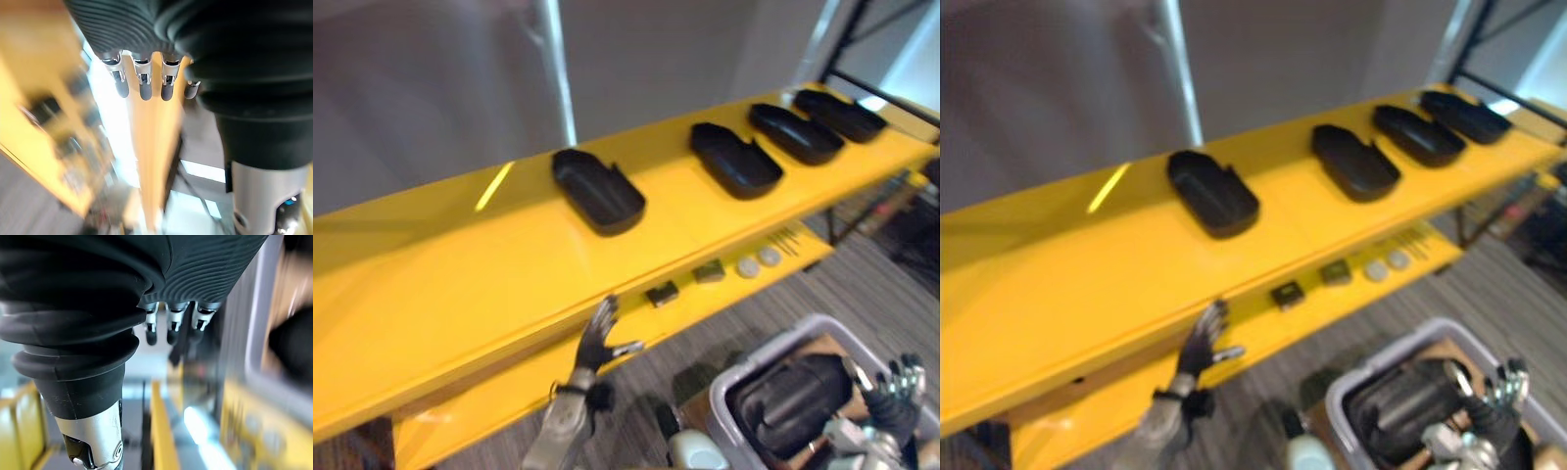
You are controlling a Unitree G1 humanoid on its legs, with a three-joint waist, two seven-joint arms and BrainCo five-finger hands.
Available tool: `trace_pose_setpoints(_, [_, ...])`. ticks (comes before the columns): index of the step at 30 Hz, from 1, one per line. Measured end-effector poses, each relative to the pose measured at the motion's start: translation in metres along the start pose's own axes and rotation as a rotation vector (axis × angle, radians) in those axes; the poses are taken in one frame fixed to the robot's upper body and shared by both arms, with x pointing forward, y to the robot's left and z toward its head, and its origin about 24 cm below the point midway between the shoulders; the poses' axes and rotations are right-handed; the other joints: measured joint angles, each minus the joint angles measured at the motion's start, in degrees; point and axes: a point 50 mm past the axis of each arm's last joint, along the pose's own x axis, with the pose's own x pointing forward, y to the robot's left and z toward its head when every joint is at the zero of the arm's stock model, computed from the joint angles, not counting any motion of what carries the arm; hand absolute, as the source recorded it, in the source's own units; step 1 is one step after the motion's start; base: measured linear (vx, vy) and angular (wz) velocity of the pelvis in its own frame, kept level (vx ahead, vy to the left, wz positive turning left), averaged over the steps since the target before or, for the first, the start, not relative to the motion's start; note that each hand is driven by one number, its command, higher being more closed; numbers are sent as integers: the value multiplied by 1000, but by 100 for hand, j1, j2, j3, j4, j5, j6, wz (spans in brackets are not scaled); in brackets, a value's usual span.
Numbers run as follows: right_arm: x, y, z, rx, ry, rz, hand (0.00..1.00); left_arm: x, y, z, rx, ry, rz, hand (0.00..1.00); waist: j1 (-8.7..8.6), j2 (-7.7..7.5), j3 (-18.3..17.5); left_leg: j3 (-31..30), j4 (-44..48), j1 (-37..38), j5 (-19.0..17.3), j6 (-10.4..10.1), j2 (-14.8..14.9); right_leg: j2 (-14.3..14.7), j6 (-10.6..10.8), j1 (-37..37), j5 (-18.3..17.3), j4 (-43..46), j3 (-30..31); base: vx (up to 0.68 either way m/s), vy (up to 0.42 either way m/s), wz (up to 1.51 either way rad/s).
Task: Walk over and take plastic housings, then place them on the shelf
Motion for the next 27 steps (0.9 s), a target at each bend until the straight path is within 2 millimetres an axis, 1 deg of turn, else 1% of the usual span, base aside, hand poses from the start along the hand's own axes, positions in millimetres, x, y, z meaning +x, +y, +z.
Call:
trace_pose_setpoints(1, [0, 0, 1, 0, -5, 11, 0, 5, -1, 5, 4, -20, -6, 0, -58, 15, 4, -9, 88, 1, -24, 6, -19, 34, -3, -68, 33, 0, 92, 5, 58, -59])
trace_pose_setpoints(2, [2, 3, 2, 5, -13, 29, 0, 7, -2, 7, 4, -28, -4, 0, -57, 9, 18, -152, 185, -32, -16, 18, -75, 68, -1, -117, 58, 6, 205, 25, 40, -81])
trace_pose_setpoints(3, [5, 13, 6, 19, -33, 80, 0, 10, -1, 8, 6, -31, 7, 0, -14, -9, 85, -663, 365, -105, -14, 27, -137, 125, 6, -160, 108, 7, 446, 9, 11, -99])
trace_pose_setpoints(4, [10, 26, 15, 39, -75, 147, 0, 9, 1, 6, 11, -9, 24, 0, 4, 13, 173, -1111, 477, -145, -59, 97, -248, 191, 4, -204, 125, 11, 601, 5, -1, -94])
trace_pose_setpoints(5, [13, 32, 18, 46, -92, 179, 0, 8, 3, 4, 21, 4, 31, 0, 7, 18, 216, -1307, 495, -151, -90, 146, -339, 202, 12, -235, 116, -7, 670, -53, 37, -78])
trace_pose_setpoints(6, [17, 43, 23, 54, -114, 239, 0, 4, 8, 1, 50, 23, 64, 0, 55, 13, 226, -1732, 507, -236, -145, 218, -477, 209, -1, -372, 126, -16, 783, -66, 65, -77])
trace_pose_setpoints(7, [22, 54, 29, 58, -146, 289, 0, 0, 18, 0, 45, 39, 125, 0, 133, 40, 313, -2080, 498, -263, -276, 306, -588, 241, -16, -461, 136, -64, 804, -94, 74, -83])
trace_pose_setpoints(8, [25, 59, 32, 55, -163, 310, 0, -4, 25, -1, 37, 47, 169, 0, 172, 77, 365, -2234, 461, -286, -422, 338, -595, 281, -30, -499, 146, -111, 806, -120, 82, -99])
trace_pose_setpoints(9, [31, 70, 37, 66, -180, 343, 0, -18, 49, -6, 33, 82, 290, 0, 287, 114, 455, -2311, 569, -385, -699, 458, -592, 343, -151, -583, 160, -176, 821, -125, 90, -71])
trace_pose_setpoints(10, [33, 74, 40, 79, -192, 353, 0, -27, 62, -12, 39, 121, 347, 0, 324, 162, 514, -2299, 623, -452, -719, 477, -556, 365, -169, -610, 157, -164, 808, -100, 80, -52])
trace_pose_setpoints(11, [34, 75, 40, 80, -193, 353, 0, -34, 68, -17, 43, 151, 373, 0, 338, 149, 551, -2281, 659, -463, -709, 434, -560, 384, -159, -670, 165, -8, 795, -18, 47, -5])
trace_pose_setpoints(12, [34, 77, 40, 78, -192, 359, 0, -49, 81, -28, 60, 211, 407, 0, 382, 53, 609, -2290, 801, -471, -748, 389, -659, 355, -116, -755, 314, 194, 799, 10, 51, 0])
trace_pose_setpoints(13, [36, 80, 40, 73, -194, 370, 0, -63, 86, -41, 63, 281, 420, 0, 451, 94, 631, -2373, 1001, -557, -799, 357, -684, 379, 30, -801, 325, 252, 795, 34, 63, -4])
trace_pose_setpoints(14, [37, 84, 41, 75, -197, 382, 0, -70, 87, -46, 60, 304, 417, 0, 500, 101, 637, -2437, 1075, -604, -799, 357, -703, 379, 45, -819, 364, 225, 810, 56, 70, -17])
trace_pose_setpoints(15, [39, 91, 43, 79, -210, 401, 0, -80, 85, -50, 49, 319, 387, 0, 614, 88, 668, -2514, 1158, -695, -800, 358, -762, 374, 142, -893, 460, 212, 865, 59, 48, -16])
trace_pose_setpoints(16, [40, 95, 45, 85, -218, 411, 0, -82, 83, -51, 42, 319, 366, 0, 652, 89, 678, -2514, 1186, -735, -801, 361, -782, 359, 154, -921, 482, 209, 875, 57, 55, -18])
trace_pose_setpoints(17, [44, 106, 49, 105, -238, 436, 0, -83, 76, -51, 24, 300, 304, 0, 759, 84, 698, -2534, 1179, -730, -814, 385, -856, 320, 176, -940, 499, 206, 905, 33, 35, -7])
trace_pose_setpoints(19, [46, 113, 52, 116, -248, 451, 0, -82, 72, -48, -14, 273, 273, 0, 762, 78, 701, -2560, 1181, -724, -821, 400, -885, 295, 178, -923, 500, 187, 906, 21, 25, -1])
trace_pose_setpoints(20, [46, 116, 52, 109, -255, 467, 0, -79, 67, -43, -27, 236, 233, 0, 763, 76, 705, -2679, 1185, -716, -850, 455, -938, 260, 168, -879, 506, 105, 894, 0, 0, 0])
trace_pose_setpoints(23, [50, 122, 52, 108, -256, 474, 0, -70, 65, -30, -21, 159, 212, 0, 772, 41, 736, -2681, 1193, -743, -882, 510, -985, 203, 97, -868, 520, -2, 874, 0, 0, 0])
trace_pose_setpoints(26, [56, 127, 52, 89, -248, 474, 0, -56, 65, -13, -5, 66, 185, 0, 780, 72, 757, -2718, 1308, -767, -979, 543, -979, 202, 43, -863, 504, 20, 767, 2, -7, 3])
trace_pose_setpoints(27, [57, 126, 53, 86, -251, 460, 0, -49, 62, -1, 4, 7, 155, 0, 744, 114, 775, -2800, 1504, -856, -1060, 545, -931, 244, 34, -869, 492, 49, 695, 15, -20, 11])
